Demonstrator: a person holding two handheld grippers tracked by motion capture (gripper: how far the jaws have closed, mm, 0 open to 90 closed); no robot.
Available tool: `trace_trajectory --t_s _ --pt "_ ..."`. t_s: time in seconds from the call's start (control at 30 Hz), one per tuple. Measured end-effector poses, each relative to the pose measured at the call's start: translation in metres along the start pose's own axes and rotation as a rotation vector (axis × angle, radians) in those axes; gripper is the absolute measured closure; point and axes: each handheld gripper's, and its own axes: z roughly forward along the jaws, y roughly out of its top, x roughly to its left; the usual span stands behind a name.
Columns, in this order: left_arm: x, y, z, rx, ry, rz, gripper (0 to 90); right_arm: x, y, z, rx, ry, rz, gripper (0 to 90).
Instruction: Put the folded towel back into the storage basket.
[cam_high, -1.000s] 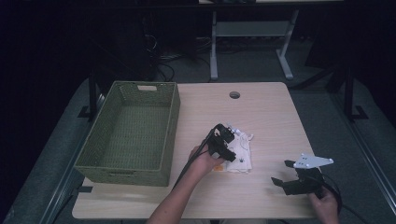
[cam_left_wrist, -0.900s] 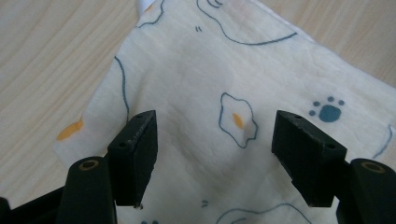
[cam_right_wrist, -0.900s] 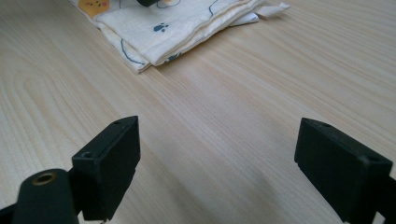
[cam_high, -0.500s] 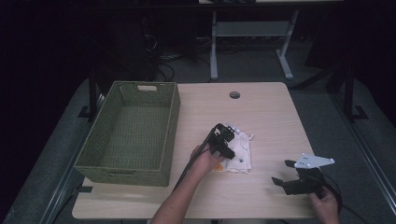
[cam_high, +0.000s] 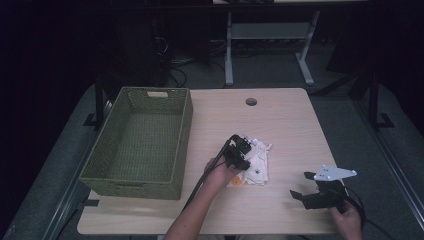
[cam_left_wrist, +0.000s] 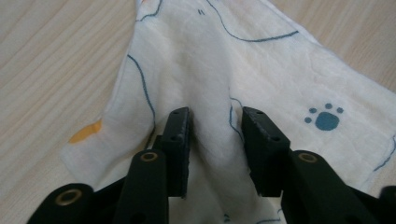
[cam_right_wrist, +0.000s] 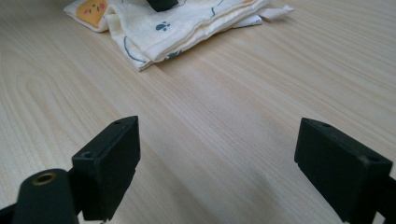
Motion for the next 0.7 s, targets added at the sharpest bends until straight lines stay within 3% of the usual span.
trace_trajectory --t_s 0.2,0.6,0.7 --pt "0.0029 -0.0014 -0.0006 -0.007 0.006 0.006 76.0 -0.0001 -0.0005 0.0015 -0.002 0.005 0.003 13.8" --pt "-0.0026 0.0028 -0.0007 0.027 0.044 0.054 83.0 0.001 -0.0001 0.0021 0.007 0.002 0.0 13.8" --pt "-0.0006 0.0031 -0.0028 0.047 0.028 0.055 83.3 0.0004 -0.0005 0.0016 0.005 0.002 0.001 13.8"
